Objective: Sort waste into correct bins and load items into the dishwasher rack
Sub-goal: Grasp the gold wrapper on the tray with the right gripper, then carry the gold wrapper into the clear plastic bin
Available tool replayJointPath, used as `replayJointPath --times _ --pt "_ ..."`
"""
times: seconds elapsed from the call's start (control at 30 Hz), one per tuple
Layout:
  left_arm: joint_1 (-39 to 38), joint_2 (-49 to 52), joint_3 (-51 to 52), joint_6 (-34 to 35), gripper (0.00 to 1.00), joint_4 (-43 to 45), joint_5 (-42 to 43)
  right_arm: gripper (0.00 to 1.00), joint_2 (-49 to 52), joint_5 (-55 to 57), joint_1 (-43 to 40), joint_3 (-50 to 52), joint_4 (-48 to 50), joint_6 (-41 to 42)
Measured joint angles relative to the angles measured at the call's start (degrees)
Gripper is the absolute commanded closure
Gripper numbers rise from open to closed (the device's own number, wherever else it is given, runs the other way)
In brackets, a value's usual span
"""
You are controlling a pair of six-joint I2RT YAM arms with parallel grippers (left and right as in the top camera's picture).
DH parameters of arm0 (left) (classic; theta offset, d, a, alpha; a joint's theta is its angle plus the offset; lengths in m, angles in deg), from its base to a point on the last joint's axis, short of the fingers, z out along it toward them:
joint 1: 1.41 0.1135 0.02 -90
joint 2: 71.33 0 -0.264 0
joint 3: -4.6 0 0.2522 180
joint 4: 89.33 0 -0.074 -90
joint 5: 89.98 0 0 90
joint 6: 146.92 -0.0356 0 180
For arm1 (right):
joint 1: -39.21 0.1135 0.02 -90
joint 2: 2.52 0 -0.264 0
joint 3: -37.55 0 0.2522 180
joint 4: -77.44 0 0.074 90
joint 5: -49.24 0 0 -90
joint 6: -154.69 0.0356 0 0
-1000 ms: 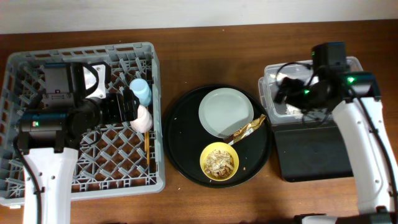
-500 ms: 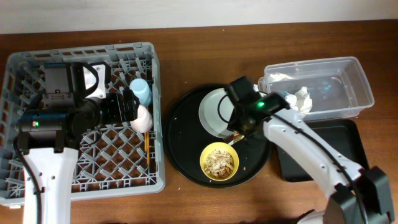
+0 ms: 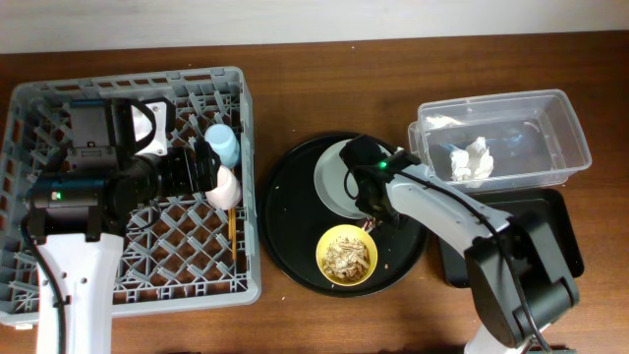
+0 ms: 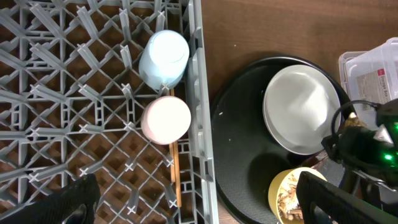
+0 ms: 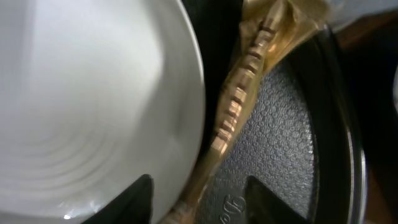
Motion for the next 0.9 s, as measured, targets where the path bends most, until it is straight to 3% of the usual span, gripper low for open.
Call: replayJointPath --times 0.07,0.13,0.27,0.47,0.6,0.8,0.83,0.87,0.9 --pt "0.0 0.0 0.0 0.0 0.01 0.0 0.0 0.87 0.8 0.0 0.0 0.0 0.0 0.2" --pt "0.0 0.0 0.0 0.0 0.01 0.0 0.0 0.96 0.9 0.0 0.0 0.0 -0.3 -0.1" --pt "0.0 0.0 0.0 0.0 0.01 0.0 0.0 0.96 0.3 0.0 0.0 -3.0 -7.6 -0.6" --pt "0.0 0.0 0.0 0.0 0.01 0.0 0.0 0.95 -7.9 3.3 -0.3 -16.9 -18.7 -4.8" --pt "0.0 0.0 0.0 0.0 0.01 0.0 0.0 0.95 -12.9 7.1 -3.7 -19.4 -19.5 -5.4" --pt "0.0 0.0 0.0 0.0 0.01 0.0 0.0 0.96 -11.5 9.8 -17.3 -19.2 -15.0 -6.0" --pt "0.0 0.0 0.0 0.0 0.01 0.0 0.0 0.94 -11.0 9.7 -20.0 -19.1 -13.8 -6.0" --pt "0.0 0.0 0.0 0.0 0.01 0.0 0.0 0.78 -10.5 9.2 -22.2 -19.1 -12.8 -6.0" --pt "0.0 0.0 0.0 0.0 0.01 0.0 0.0 0.54 -9.8 8.2 -24.4 -19.0 -11.9 -6.3"
